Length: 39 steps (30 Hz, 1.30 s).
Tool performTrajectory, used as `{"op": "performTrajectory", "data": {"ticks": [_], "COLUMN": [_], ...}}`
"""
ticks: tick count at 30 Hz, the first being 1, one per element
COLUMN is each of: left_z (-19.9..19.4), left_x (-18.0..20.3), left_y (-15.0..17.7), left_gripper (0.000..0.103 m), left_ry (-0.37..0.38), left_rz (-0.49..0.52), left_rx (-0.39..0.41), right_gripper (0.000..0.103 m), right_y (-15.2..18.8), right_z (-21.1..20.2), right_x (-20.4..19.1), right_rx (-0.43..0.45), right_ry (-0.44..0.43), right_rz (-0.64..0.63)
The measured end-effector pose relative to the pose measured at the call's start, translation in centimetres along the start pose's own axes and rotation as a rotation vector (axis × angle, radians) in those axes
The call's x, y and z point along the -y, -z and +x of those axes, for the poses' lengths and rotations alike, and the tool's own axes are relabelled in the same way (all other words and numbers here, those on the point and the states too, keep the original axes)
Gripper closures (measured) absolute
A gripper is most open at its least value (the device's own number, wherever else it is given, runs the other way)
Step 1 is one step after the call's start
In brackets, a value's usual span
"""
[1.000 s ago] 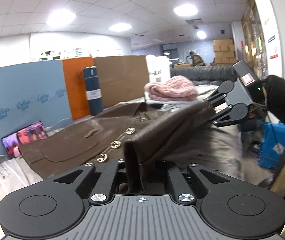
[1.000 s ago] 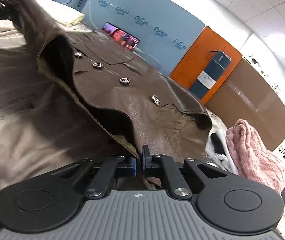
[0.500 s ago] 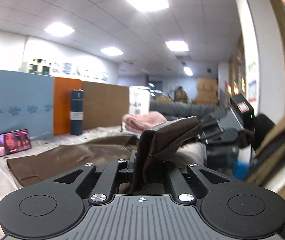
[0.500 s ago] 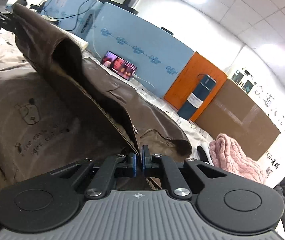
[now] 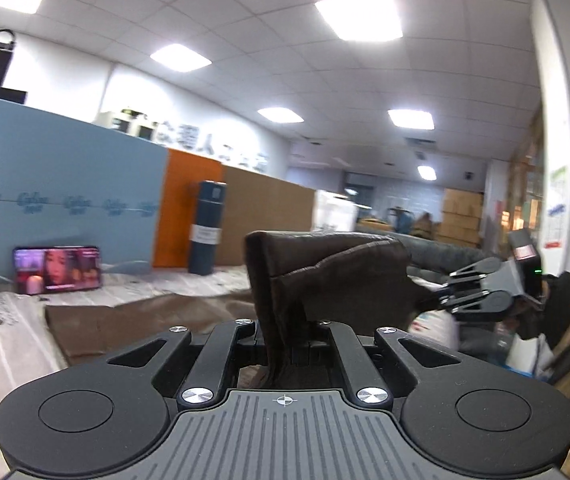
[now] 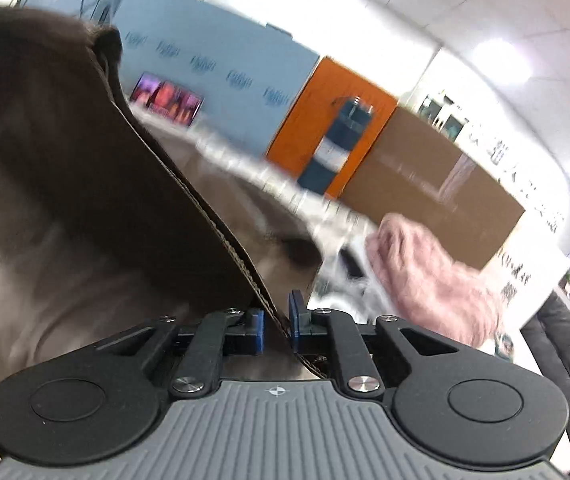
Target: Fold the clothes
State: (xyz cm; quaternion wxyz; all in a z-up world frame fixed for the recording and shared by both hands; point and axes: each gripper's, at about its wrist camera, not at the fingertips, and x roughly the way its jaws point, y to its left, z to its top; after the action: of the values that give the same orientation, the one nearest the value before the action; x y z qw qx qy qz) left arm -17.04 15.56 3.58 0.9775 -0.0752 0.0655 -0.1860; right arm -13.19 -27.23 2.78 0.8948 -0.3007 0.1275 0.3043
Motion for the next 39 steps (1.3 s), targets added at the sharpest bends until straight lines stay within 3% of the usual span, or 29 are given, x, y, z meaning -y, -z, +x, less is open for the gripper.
{"op": "performTrajectory", "data": {"ticks": [8, 15, 21, 27, 34, 35, 36, 39], "left_z": [4.2, 8.1, 9.5, 9.7, 10.0, 9.9, 9.9, 9.6], "left_x": [-5.2, -10.7, -14.1, -15.5, -15.9, -15.9, -16.0, -16.4], "left_y": [-2.6, -2.0, -0.2, 0.9, 1.0, 1.0, 1.0, 0.9], "left_gripper": [0.097, 0.097, 0.097, 0.096, 0.091, 0.086, 0.082, 0.056], "left_ry": [-0.133, -0.206, -0.231, -0.251, -0.264, -0.266, -0.269, -0.261], "left_rz": [-0.146, -0.304, -0.408, -0.457, -0.473, -0.476, -0.483, -0.525], "left_rx": [-0.068, -0.170, -0.204, -0.223, -0.220, -0.218, -0.216, -0.196], "right_gripper": [0.096, 0.096, 0.095, 0.073, 0.043, 0.034, 0.032, 0.029], "right_y": [-3.8, -6.6, -7.2, -6.5, -4.3, -4.1, -3.9, -3.9], "right_z": [4.9, 11.8, 17.7, 20.8, 20.6, 20.5, 20.4, 20.4], "right_x": [3.6, 6.0, 7.7, 10.0, 12.1, 12.4, 12.5, 11.9], "right_rx": [0.103, 0.067, -0.006, -0.033, 0.023, 0.038, 0.042, 0.032], "right_ry": [-0.051, -0.091, -0.159, -0.144, -0.093, -0.092, -0.094, -0.085], "right_rz": [-0.006, -0.040, -0.011, 0.117, 0.422, 0.476, 0.530, 0.610]}}
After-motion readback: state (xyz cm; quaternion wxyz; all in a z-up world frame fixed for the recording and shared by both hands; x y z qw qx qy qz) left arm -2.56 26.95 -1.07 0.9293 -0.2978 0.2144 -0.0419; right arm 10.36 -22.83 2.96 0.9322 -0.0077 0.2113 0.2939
